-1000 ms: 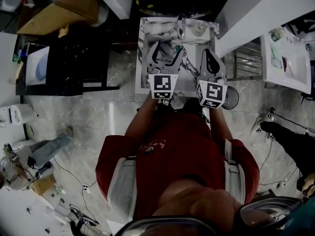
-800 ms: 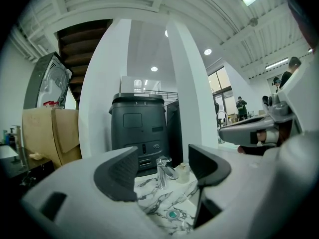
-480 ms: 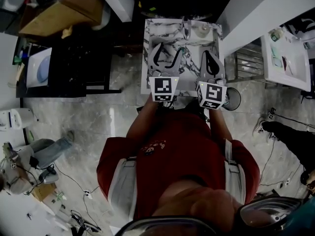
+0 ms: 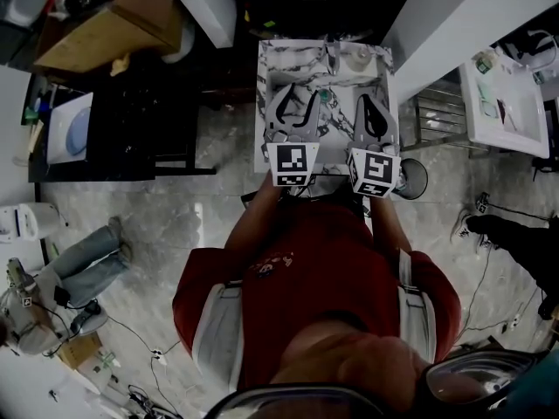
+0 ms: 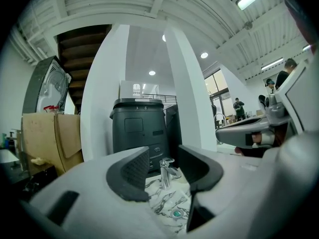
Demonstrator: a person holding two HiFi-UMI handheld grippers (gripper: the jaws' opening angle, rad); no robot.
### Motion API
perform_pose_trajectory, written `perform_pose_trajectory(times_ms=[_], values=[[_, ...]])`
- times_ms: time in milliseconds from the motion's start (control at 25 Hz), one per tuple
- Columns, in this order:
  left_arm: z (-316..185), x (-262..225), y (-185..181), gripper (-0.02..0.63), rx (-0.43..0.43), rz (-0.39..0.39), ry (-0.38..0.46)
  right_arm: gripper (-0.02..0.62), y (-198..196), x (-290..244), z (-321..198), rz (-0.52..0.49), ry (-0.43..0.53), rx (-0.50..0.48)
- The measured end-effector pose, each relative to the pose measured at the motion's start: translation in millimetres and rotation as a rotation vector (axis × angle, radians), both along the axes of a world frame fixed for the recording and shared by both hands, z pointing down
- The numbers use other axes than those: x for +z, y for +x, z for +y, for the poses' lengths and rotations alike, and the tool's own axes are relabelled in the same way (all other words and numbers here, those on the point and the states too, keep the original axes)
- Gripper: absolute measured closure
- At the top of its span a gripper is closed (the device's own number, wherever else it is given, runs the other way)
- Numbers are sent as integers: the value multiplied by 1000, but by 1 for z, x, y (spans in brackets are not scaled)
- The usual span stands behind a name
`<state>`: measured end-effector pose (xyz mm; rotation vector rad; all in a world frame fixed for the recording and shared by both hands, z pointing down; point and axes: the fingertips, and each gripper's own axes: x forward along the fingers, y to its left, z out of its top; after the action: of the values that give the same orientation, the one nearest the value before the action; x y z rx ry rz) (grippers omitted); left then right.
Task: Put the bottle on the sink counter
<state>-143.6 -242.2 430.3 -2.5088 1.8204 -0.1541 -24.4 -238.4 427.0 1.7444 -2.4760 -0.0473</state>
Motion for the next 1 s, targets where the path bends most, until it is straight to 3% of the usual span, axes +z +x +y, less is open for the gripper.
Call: perform_pose_trajectory(times_ms=[520, 1000], values=[[6, -12, -6, 525, -10, -12, 54, 592, -1, -5, 9, 8, 23, 31], [12, -21, -7, 580, 1, 9, 77, 592, -6, -9, 13, 24, 33, 30]])
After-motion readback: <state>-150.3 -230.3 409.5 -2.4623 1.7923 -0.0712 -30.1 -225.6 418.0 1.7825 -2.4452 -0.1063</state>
